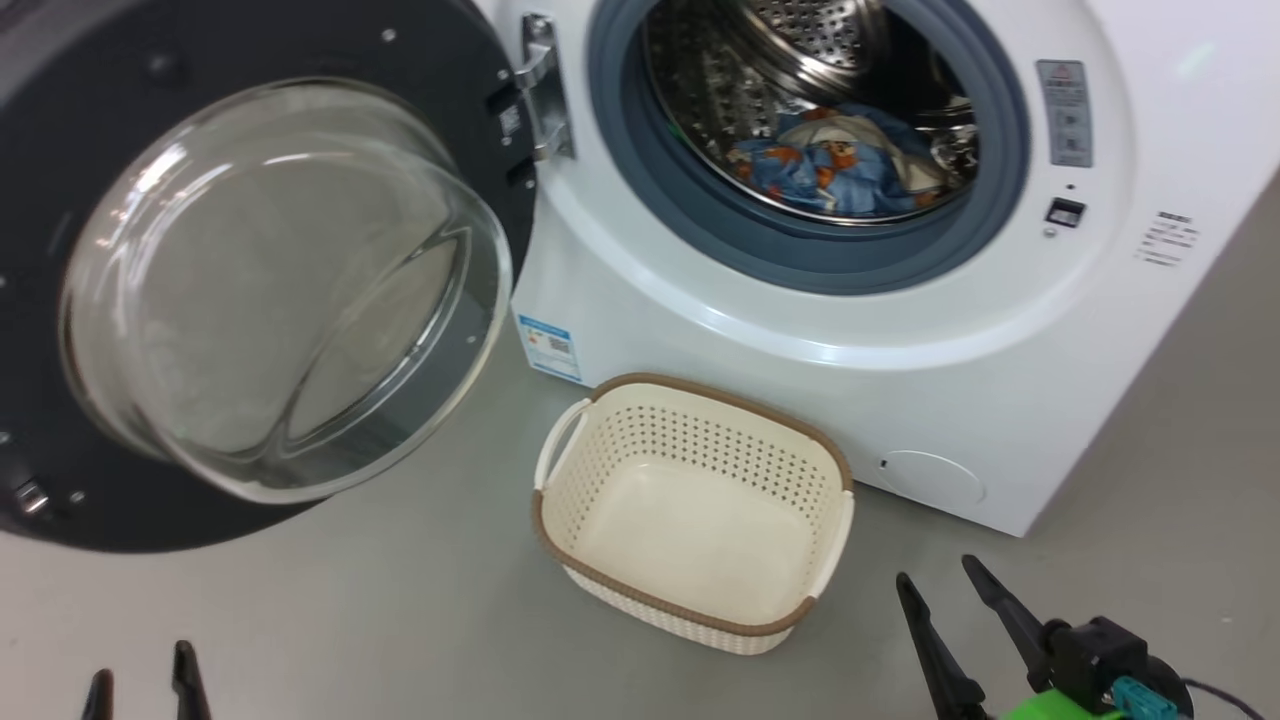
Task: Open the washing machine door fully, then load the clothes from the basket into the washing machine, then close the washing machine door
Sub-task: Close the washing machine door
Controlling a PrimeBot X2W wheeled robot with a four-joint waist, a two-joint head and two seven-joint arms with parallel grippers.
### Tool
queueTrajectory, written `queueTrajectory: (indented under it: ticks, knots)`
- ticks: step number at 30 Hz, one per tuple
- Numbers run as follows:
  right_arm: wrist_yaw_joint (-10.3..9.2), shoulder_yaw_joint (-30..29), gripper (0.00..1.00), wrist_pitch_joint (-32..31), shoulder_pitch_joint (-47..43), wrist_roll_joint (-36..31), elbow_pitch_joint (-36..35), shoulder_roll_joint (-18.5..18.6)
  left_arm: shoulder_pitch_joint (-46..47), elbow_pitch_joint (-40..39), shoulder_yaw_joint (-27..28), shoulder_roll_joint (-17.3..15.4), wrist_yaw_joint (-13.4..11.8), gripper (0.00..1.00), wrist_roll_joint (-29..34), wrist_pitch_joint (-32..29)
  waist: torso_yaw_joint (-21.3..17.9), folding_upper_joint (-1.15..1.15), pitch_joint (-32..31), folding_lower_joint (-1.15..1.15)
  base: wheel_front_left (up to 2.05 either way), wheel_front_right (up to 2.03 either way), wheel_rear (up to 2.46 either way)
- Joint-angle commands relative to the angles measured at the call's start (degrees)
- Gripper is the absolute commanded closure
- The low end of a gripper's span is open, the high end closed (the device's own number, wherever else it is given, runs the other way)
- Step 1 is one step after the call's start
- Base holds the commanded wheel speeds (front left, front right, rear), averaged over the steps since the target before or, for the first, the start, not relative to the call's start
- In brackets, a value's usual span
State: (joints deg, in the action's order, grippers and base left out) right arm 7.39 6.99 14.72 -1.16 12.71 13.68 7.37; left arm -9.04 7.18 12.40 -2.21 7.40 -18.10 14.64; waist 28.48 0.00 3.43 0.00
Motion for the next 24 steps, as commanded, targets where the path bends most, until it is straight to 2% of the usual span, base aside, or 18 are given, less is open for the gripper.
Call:
queueTrajectory:
  ticks: [1, 12, 13, 14, 15, 16, 21, 24]
  knots:
    - [0.1, 1.6, 0.0, 0.3, 2.4, 0.6, -1.1, 0.8, 0.6, -1.4, 2.2, -0.7, 0.1, 0.0, -0.4, 0.4, 1.7, 0.0, 0.7, 0.0, 0.0, 0.0, 0.0]
    - [0.1, 3.5, 0.0, 0.3, 4.4, 1.5, 0.2, 1.9, 0.0, -2.5, 2.8, -0.7, -0.8, 0.0, -3.1, 0.4, 1.9, 0.0, 1.2, 0.0, 0.0, 0.0, 0.0]
    - [0.1, 3.4, 0.0, 0.3, 4.3, 1.5, 0.3, 1.9, 0.3, -2.7, 2.9, -0.7, -0.7, 0.13, -3.9, 0.4, 1.8, 0.0, 1.1, 0.0, 0.0, 0.0, 0.0]
    - [0.1, 3.3, 0.0, 0.3, 4.2, 1.6, 0.3, 1.8, 0.6, -3.0, 3.3, -0.7, -0.7, 0.56, -4.5, 0.4, 1.8, 0.0, 1.1, 0.0, 0.0, 0.0, 0.0]
    - [0.1, 3.1, 0.0, 0.3, 4.0, 1.6, 0.3, 1.7, 1.1, -3.5, 3.9, -0.7, -0.6, 0.75, -5.3, 0.4, 1.7, 0.0, 1.0, 0.0, 0.0, 0.0, 0.0]
    - [0.1, 2.7, 0.0, 0.3, 3.7, 1.6, 0.2, 1.5, 1.7, -4.3, 4.8, -0.7, -0.5, 1.0, -6.0, 0.4, 1.7, 0.0, 1.0, 0.0, 0.0, 0.0, 0.0]
    - [0.1, 0.6, 0.0, 0.3, 1.9, 1.4, -0.5, 0.4, 7.0, -10.9, 10.5, -1.5, 0.0, 1.0, -4.3, 0.4, 1.3, 0.0, 1.0, 0.0, 0.0, 0.0, 0.0]
    - [0.1, -0.6, 0.0, 0.3, 0.6, 1.0, -1.1, -0.5, 11.8, -13.8, 11.7, -6.4, 0.1, 1.0, -5.4, 0.4, 1.0, 0.0, 1.1, 0.0, 0.0, 0.0, 0.0]
